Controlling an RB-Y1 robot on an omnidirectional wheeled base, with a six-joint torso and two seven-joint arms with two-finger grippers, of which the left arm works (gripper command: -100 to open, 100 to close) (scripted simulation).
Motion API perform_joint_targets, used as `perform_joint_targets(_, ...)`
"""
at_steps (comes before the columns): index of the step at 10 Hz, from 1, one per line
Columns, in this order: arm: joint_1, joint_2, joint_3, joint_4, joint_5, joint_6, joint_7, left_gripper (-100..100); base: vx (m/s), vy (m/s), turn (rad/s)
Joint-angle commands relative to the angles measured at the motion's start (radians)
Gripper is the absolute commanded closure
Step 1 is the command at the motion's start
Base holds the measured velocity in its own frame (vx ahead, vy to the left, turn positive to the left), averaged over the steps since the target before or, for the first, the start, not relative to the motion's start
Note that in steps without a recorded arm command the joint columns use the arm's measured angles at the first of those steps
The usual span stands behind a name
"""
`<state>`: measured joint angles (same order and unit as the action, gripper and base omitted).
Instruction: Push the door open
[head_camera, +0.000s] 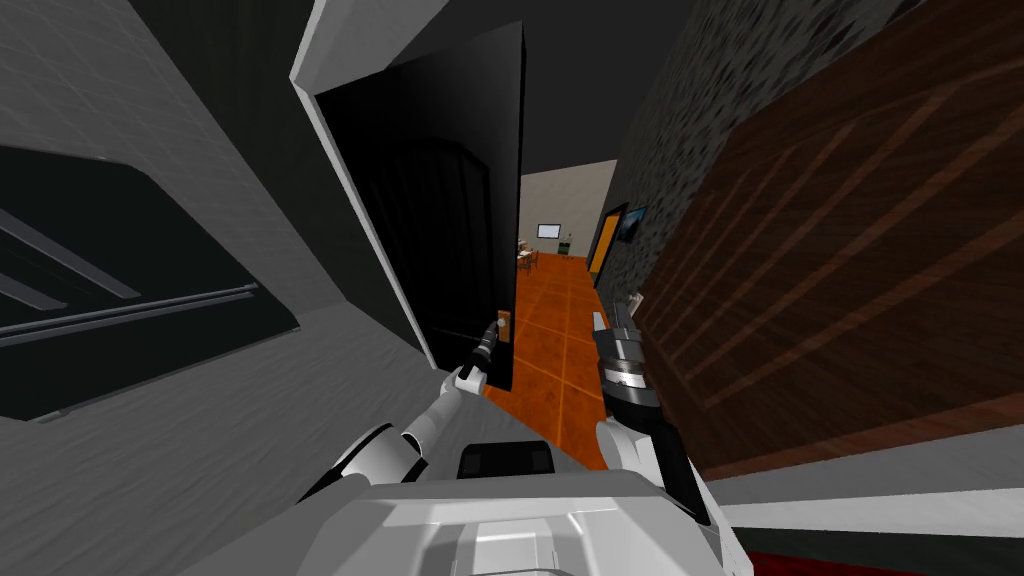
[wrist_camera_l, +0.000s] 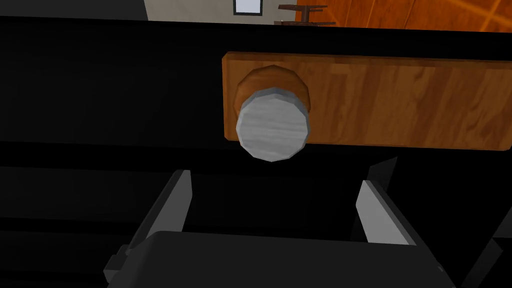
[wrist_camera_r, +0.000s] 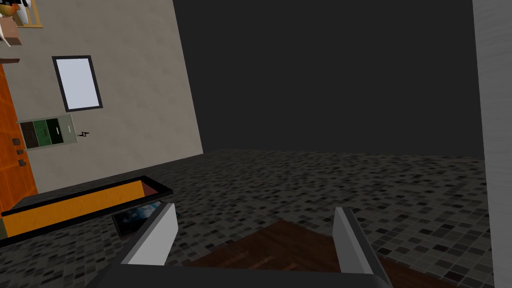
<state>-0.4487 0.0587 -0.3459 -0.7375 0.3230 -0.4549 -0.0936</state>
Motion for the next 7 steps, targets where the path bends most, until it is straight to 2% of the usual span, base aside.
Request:
perform_joint_targets(1,0.001,-0.002,0.003,0.001,0.000,-0.004,-0.002,-100,0.208,-0.081,-0.018)
perform_joint_targets(3,0.001,-0.009,0.007,0.004,0.000,-0.009,-0.003,-100,0.198,-0.070,-0.022)
perform_joint_targets(4,-0.001,-0.007,0.005,0.008,0.000,-0.009,-0.002,-100,0.081,-0.028,-0.001)
perform_joint_targets(5,-0.001,-0.007,0.005,0.008,0.000,-0.009,-0.002,100,-0.010,0.002,0.005)
perform_joint_targets(7,-0.001,-0.007,0.005,0.008,0.000,-0.009,-0.002,100,-0.025,0.011,-0.006)
